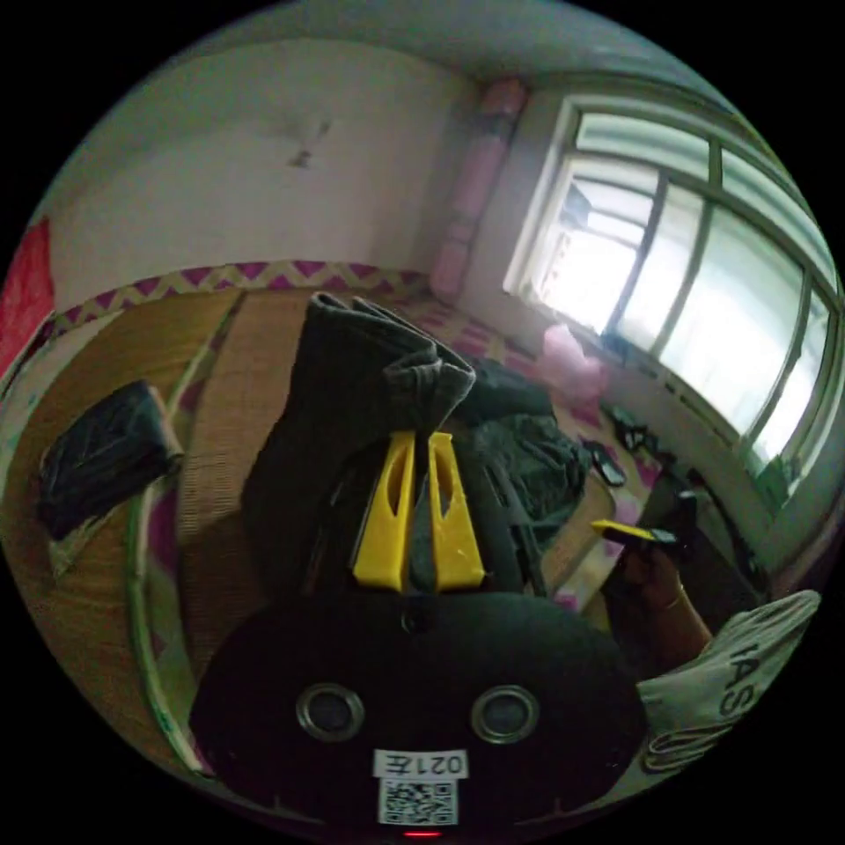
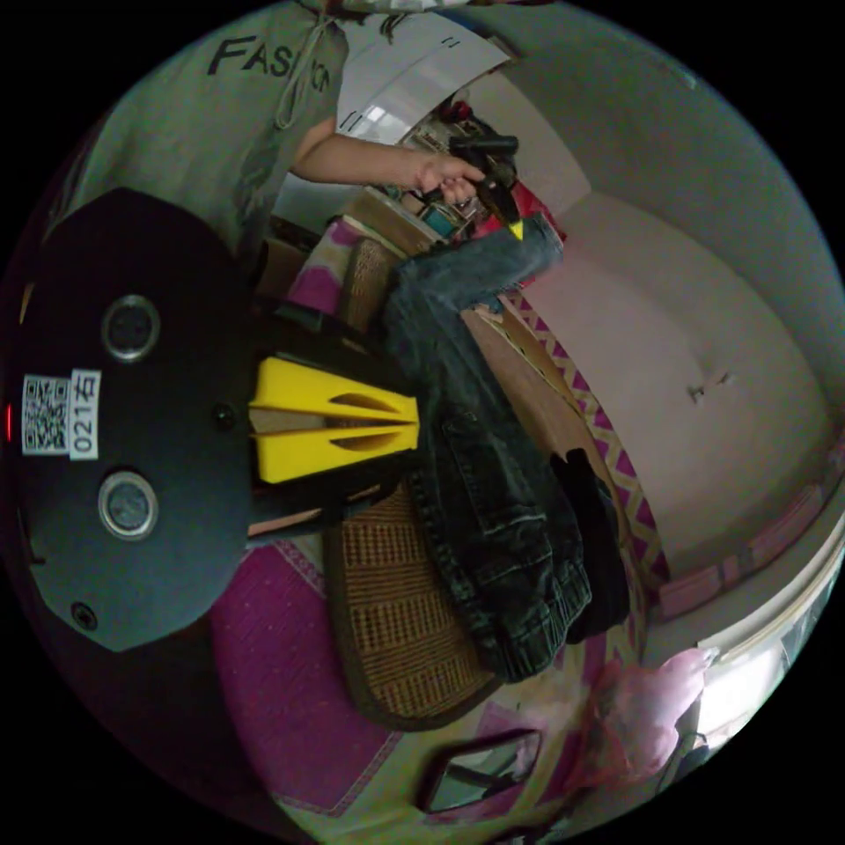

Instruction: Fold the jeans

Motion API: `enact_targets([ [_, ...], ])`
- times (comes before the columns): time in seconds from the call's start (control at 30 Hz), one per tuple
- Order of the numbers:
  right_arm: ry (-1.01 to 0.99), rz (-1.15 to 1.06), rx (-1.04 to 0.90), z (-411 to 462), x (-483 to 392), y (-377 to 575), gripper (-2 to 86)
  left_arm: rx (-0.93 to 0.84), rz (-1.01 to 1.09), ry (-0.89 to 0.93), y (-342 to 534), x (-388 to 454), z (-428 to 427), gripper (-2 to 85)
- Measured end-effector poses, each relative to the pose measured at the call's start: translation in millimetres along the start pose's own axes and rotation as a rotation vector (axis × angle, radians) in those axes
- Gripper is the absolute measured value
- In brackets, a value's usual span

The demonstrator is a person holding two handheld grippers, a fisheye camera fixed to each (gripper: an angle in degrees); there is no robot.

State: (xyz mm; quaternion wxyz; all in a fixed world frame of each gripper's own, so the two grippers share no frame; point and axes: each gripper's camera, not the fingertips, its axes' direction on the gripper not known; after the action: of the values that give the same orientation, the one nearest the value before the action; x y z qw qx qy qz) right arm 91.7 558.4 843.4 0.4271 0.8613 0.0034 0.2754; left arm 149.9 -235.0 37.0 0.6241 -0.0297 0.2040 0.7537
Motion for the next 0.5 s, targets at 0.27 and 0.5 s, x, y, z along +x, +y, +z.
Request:
enact_targets([
  [0.27,-0.012,0.066,0.008,-31,38,34,-0.5,-0.295,0.086,-0.077,59,115,188,-0.8],
  [0.5,0.010,0.125,0.064,-52,71,37,1.9,-0.367,0.164,-0.114,89,163,238,2.9],
])
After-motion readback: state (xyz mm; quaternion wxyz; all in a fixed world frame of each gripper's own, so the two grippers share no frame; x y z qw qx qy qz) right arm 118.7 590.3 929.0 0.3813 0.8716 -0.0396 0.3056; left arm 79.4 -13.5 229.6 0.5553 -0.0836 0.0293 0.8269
